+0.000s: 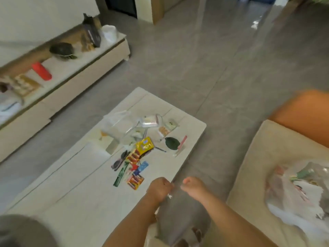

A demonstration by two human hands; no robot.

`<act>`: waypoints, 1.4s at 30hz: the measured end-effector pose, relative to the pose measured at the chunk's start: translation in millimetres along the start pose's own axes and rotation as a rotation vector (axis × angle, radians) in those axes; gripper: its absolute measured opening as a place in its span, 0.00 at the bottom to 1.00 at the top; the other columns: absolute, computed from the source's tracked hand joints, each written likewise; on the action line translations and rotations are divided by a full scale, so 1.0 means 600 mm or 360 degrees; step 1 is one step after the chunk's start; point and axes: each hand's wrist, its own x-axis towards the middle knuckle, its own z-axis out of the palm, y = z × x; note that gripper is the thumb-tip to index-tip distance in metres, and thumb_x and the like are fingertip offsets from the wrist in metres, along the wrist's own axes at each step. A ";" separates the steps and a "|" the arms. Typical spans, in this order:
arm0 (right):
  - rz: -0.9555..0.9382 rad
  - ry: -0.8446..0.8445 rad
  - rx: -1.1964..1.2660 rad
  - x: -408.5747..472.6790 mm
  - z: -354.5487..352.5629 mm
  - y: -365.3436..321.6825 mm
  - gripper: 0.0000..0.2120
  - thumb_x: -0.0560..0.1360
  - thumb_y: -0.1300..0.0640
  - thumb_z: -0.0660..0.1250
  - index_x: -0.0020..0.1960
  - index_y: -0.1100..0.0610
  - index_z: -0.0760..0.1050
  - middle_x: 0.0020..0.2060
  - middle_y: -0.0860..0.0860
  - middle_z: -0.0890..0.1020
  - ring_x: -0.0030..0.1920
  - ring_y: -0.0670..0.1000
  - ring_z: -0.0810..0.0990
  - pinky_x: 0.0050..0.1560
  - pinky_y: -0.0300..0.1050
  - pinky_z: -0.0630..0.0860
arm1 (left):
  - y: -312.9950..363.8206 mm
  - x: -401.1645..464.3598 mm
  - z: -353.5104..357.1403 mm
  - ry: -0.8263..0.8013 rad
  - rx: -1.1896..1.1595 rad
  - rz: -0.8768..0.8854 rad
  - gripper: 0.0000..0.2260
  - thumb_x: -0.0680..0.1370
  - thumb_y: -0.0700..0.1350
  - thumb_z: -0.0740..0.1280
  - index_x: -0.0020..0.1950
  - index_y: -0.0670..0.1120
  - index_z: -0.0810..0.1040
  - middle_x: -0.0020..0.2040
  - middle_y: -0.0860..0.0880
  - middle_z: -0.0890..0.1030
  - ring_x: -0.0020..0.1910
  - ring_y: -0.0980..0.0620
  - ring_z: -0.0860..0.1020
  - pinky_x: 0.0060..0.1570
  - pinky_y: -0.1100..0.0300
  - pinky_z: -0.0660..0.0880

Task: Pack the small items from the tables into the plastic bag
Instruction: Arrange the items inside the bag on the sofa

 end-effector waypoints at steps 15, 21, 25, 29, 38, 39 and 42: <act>-0.0210 -0.0316 -0.0583 0.143 0.232 -0.218 0.20 0.78 0.49 0.59 0.67 0.55 0.67 0.66 0.51 0.74 0.65 0.50 0.72 0.61 0.43 0.70 | -0.304 0.094 -0.180 0.0249 -0.0357 -0.0506 0.19 0.75 0.61 0.62 0.60 0.52 0.75 0.60 0.51 0.77 0.53 0.53 0.75 0.53 0.60 0.74; -0.0351 -0.0283 -0.0762 0.247 0.280 -0.226 0.19 0.78 0.50 0.60 0.66 0.55 0.68 0.62 0.52 0.76 0.62 0.49 0.74 0.58 0.40 0.71 | -0.327 0.190 -0.166 0.0320 -0.0587 -0.0519 0.17 0.75 0.57 0.63 0.61 0.52 0.76 0.58 0.50 0.78 0.52 0.51 0.77 0.51 0.59 0.76; -0.0473 -0.0219 -0.0980 0.328 0.313 -0.209 0.18 0.78 0.53 0.60 0.67 0.55 0.68 0.62 0.54 0.75 0.62 0.51 0.74 0.60 0.43 0.72 | -0.370 0.259 -0.145 0.0397 -0.0558 -0.0549 0.14 0.77 0.53 0.62 0.61 0.52 0.76 0.60 0.50 0.78 0.55 0.50 0.77 0.55 0.57 0.77; -0.0592 -0.0171 -0.1260 0.417 0.348 -0.179 0.19 0.79 0.53 0.59 0.70 0.53 0.64 0.66 0.52 0.71 0.65 0.51 0.71 0.61 0.42 0.73 | -0.423 0.340 -0.128 0.0588 -0.0342 -0.0576 0.17 0.79 0.51 0.62 0.67 0.50 0.73 0.65 0.49 0.74 0.62 0.49 0.74 0.60 0.57 0.74; -0.0996 0.0042 -0.1476 0.533 0.421 -0.151 0.22 0.78 0.54 0.62 0.70 0.53 0.61 0.69 0.51 0.67 0.70 0.53 0.64 0.64 0.45 0.69 | -0.478 0.482 -0.123 0.0879 -0.0003 -0.0567 0.16 0.79 0.45 0.60 0.67 0.52 0.70 0.63 0.51 0.73 0.61 0.50 0.70 0.58 0.56 0.70; -0.0990 0.0058 -0.1495 0.539 0.425 -0.148 0.22 0.77 0.53 0.63 0.69 0.53 0.62 0.67 0.52 0.69 0.69 0.53 0.65 0.63 0.45 0.69 | -0.478 0.490 -0.122 0.0884 0.0030 -0.0564 0.17 0.79 0.45 0.60 0.68 0.52 0.69 0.63 0.50 0.73 0.61 0.50 0.70 0.59 0.55 0.69; -0.0977 0.0092 -0.1506 0.553 0.431 -0.135 0.22 0.76 0.47 0.65 0.65 0.53 0.64 0.63 0.52 0.73 0.64 0.53 0.70 0.62 0.46 0.69 | -0.477 0.507 -0.119 0.0885 0.0110 -0.0574 0.18 0.77 0.48 0.63 0.67 0.52 0.68 0.61 0.50 0.74 0.59 0.51 0.71 0.58 0.55 0.69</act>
